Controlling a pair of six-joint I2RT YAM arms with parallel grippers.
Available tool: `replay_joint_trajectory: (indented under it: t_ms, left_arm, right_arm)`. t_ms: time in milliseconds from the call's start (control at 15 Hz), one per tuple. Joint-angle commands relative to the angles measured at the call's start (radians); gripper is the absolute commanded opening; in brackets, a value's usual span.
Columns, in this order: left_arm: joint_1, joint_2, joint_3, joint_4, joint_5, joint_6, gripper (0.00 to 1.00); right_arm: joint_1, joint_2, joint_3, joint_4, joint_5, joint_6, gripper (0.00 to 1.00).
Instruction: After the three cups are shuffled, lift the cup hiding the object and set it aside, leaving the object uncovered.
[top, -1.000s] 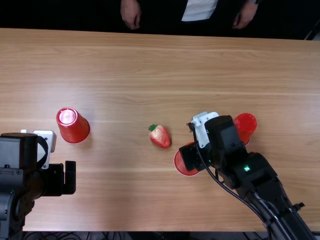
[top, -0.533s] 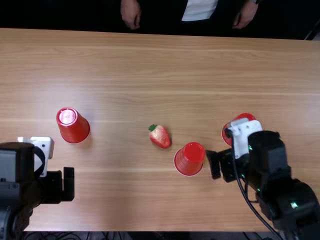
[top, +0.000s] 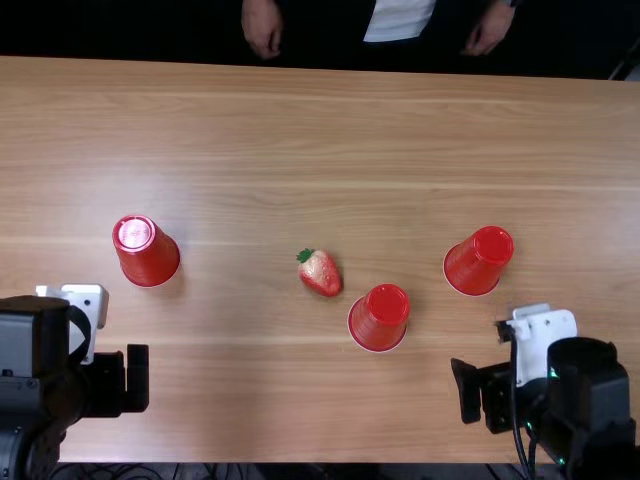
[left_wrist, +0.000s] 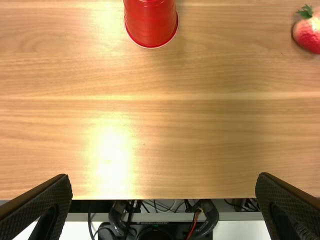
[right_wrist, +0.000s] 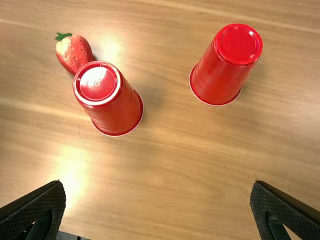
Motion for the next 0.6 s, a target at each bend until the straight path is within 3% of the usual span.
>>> replay_joint_trajectory:
  t_ms: [0,267,533]
  left_arm:
    - [-0.010,-0.018,-0.012,0.003,0.001,0.001,1.00]
    - [-0.005,-0.164,-0.162,0.065,0.000,-0.008,1.00]
    - [0.009,-0.466,-0.479,0.330,-0.017,-0.008,1.00]
  right_arm:
    - [-0.020,-0.051,-0.037,0.000,0.007,0.007,1.00]
    - [-0.161,-0.232,-0.135,0.037,0.007,0.014,1.00]
    - [-0.245,-0.465,-0.290,0.221,0.009,0.012,1.00]
